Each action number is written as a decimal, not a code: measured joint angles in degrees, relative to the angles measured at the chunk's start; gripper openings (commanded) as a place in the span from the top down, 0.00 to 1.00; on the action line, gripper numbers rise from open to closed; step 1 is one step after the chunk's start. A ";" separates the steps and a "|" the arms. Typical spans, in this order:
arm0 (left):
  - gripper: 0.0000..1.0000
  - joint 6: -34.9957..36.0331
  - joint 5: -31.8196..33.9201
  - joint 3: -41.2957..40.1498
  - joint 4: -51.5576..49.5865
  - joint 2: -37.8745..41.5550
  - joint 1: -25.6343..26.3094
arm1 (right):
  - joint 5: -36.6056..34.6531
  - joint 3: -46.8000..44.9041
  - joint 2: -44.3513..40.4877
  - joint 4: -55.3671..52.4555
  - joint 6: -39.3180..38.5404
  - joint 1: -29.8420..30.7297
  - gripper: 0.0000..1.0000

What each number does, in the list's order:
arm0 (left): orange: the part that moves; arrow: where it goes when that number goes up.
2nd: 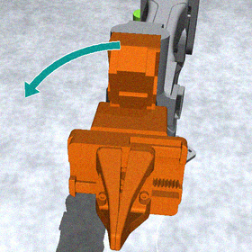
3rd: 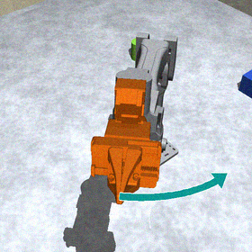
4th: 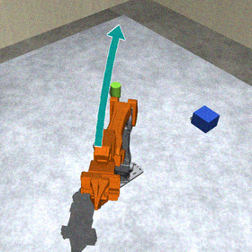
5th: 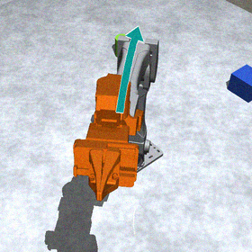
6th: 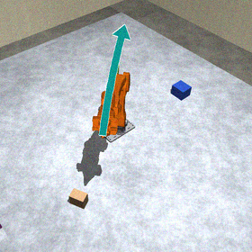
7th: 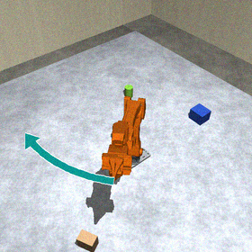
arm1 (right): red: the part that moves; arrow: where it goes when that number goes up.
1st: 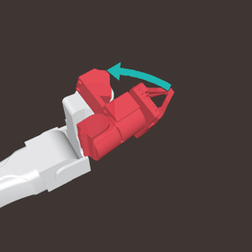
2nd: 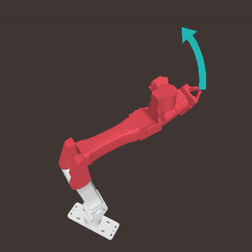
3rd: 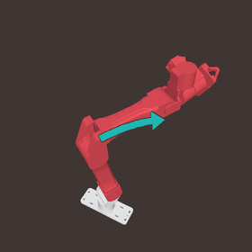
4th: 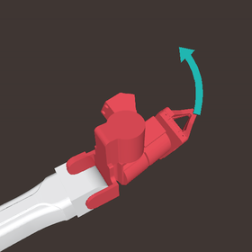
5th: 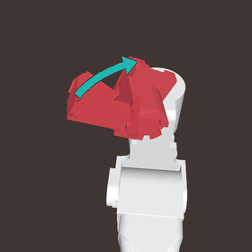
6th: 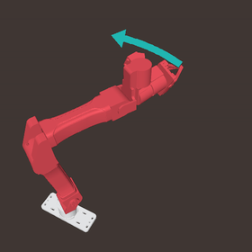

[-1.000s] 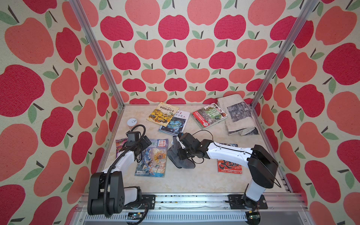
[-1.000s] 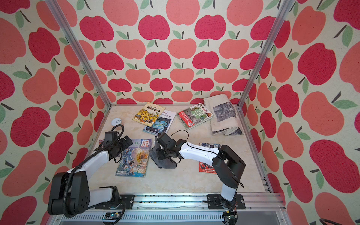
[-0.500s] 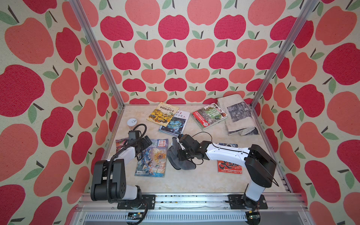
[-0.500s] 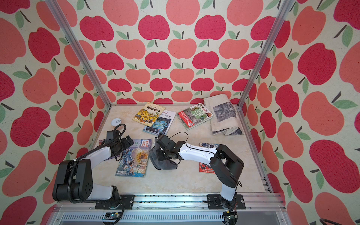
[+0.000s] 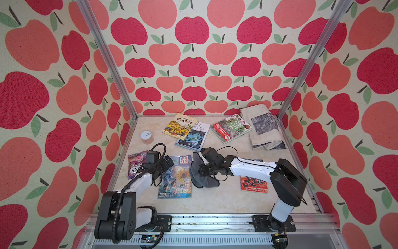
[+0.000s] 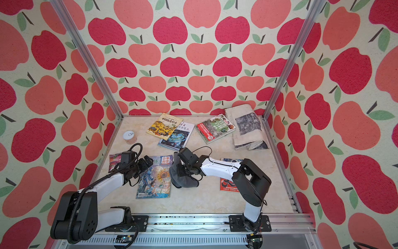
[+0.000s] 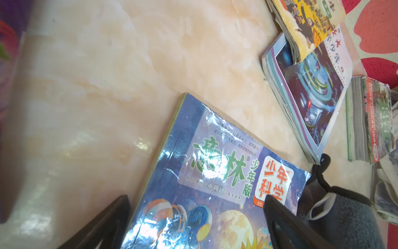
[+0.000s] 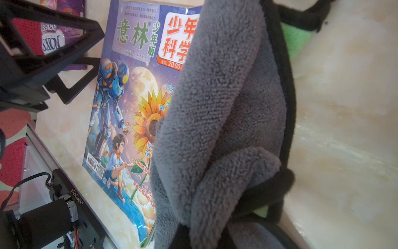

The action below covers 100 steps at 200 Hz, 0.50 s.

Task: Wipe the cover of the book
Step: Move the book to the center of the board.

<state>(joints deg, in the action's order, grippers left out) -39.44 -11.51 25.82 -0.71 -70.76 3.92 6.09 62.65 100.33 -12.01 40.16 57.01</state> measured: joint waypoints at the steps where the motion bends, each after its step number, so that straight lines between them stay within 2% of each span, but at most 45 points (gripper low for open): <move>1: 0.01 -0.11 -0.07 -0.11 -0.11 0.20 0.15 | 0.02 -0.15 -0.11 -0.02 0.02 -0.20 1.00; 54: 0.01 -5.77 -1.40 -2.45 -1.73 5.77 7.10 | 1.90 -5.86 -5.29 -0.07 0.00 -7.19 1.00; 100: 0.01 -8.72 0.13 -1.18 -0.68 3.08 16.17 | 3.54 -10.97 -10.80 -1.53 -0.72 -11.34 1.00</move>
<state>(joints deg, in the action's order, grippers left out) -48.16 -11.38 24.64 -1.39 -67.68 20.10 9.63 51.68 89.54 -13.54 39.44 45.67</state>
